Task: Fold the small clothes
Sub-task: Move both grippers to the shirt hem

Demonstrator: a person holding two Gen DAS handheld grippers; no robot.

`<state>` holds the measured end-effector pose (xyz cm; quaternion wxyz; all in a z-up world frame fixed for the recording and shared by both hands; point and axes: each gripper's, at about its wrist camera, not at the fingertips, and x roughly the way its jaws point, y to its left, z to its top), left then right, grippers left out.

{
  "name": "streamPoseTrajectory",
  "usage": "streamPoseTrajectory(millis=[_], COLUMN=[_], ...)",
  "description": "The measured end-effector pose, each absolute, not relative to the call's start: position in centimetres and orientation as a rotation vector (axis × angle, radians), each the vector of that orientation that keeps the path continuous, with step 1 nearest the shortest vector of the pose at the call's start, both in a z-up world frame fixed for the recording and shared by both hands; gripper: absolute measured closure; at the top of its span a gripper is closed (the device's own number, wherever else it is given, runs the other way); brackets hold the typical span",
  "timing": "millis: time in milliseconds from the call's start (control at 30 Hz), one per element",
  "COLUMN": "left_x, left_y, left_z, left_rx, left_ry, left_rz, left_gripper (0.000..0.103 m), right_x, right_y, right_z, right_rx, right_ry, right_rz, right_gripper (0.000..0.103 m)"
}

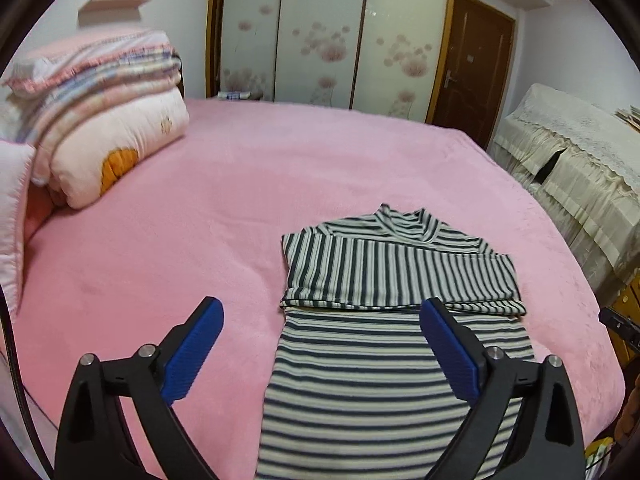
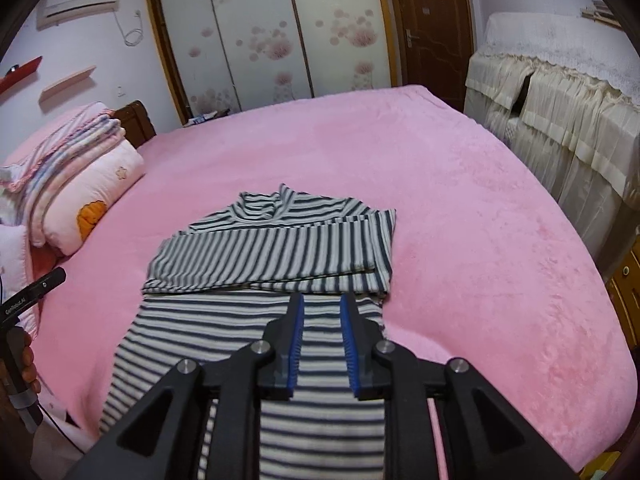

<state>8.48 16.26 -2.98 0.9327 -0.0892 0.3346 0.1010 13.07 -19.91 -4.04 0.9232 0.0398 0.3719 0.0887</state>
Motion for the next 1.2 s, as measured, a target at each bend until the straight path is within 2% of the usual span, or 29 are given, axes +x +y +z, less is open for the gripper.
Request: streamPoseTrajectory(millis=[33,167,267,633,833,1200], left_x=[7.8,4.3,2.2,-4.2,-6.7,-9.6], left_y=[16.0,15.0,14.6,14.2,15.9,20.3], left_z=[-2.6,-1.5,-1.7,-8.2,-12.3,-18.2], left_rx=[-0.176,-0.178,-0.197,-0.214,-0.261,-0.356], left_ry=[0.678,0.670,0.677,0.764,0.811,0.857], left_rz=[0.207,0.211,0.203,0.190,0.195,0.202], left_gripper=[0.004,0.003,0.003,0.003,0.003,0.003], right_x=[12.5,10.0,7.6,1.1,-1.8,-3.0], right_y=[-19.9,-19.5,-19.4,-18.2,-17.9,-19.9], right_z=[-3.7,-2.8,-2.2,-3.6,-6.0,-11.6], right_rx=[0.076,0.038,0.039,-0.061,-0.144,-0.115], right_ry=[0.760,0.749,0.711,0.649,0.665,0.751], right_rz=[0.182,0.178,0.212,0.260,0.282,0.274], right_gripper=[0.078,0.060,0.053,0.052,0.052,0.053])
